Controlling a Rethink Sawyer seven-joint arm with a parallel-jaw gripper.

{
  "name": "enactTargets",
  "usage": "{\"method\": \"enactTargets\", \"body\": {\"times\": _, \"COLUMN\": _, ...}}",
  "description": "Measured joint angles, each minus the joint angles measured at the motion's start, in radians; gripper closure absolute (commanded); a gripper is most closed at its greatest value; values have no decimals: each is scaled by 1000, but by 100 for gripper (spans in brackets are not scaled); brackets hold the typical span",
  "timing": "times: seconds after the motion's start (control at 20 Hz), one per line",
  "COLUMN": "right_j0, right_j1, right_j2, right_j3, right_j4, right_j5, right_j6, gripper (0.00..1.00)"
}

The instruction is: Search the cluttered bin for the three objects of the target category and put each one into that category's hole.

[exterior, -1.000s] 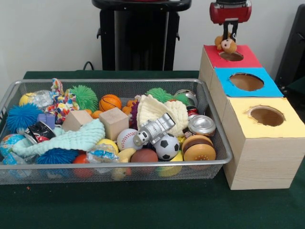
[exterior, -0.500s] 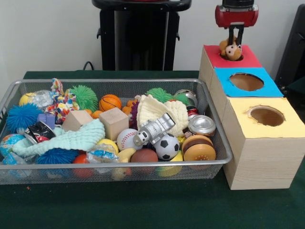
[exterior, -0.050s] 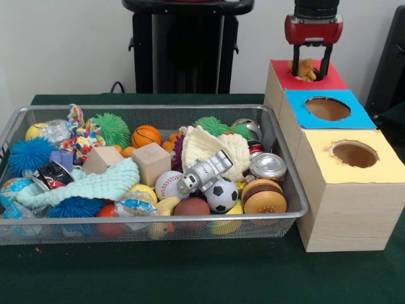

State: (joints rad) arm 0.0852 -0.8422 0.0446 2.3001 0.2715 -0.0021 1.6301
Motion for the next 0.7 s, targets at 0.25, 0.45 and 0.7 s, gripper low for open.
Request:
{"method": "enactTargets", "body": {"times": 0.25, "right_j0": 34, "right_j1": -5, "right_j2": -41, "right_j3": -18, "right_j4": 0, "right_j5": 32, "right_j6": 0, "gripper": 0}}
{"method": "enactTargets", "body": {"times": 0.45, "right_j0": 40, "right_j1": -41, "right_j2": -71, "right_j3": -30, "right_j4": -3, "right_j5": 141, "right_j6": 0, "gripper": 0}}
{"method": "enactTargets", "body": {"times": 0.7, "right_j0": 21, "right_j1": -127, "right_j2": -94, "right_j3": -46, "right_j4": -18, "right_j5": 376, "right_j6": 0, "gripper": 0}}
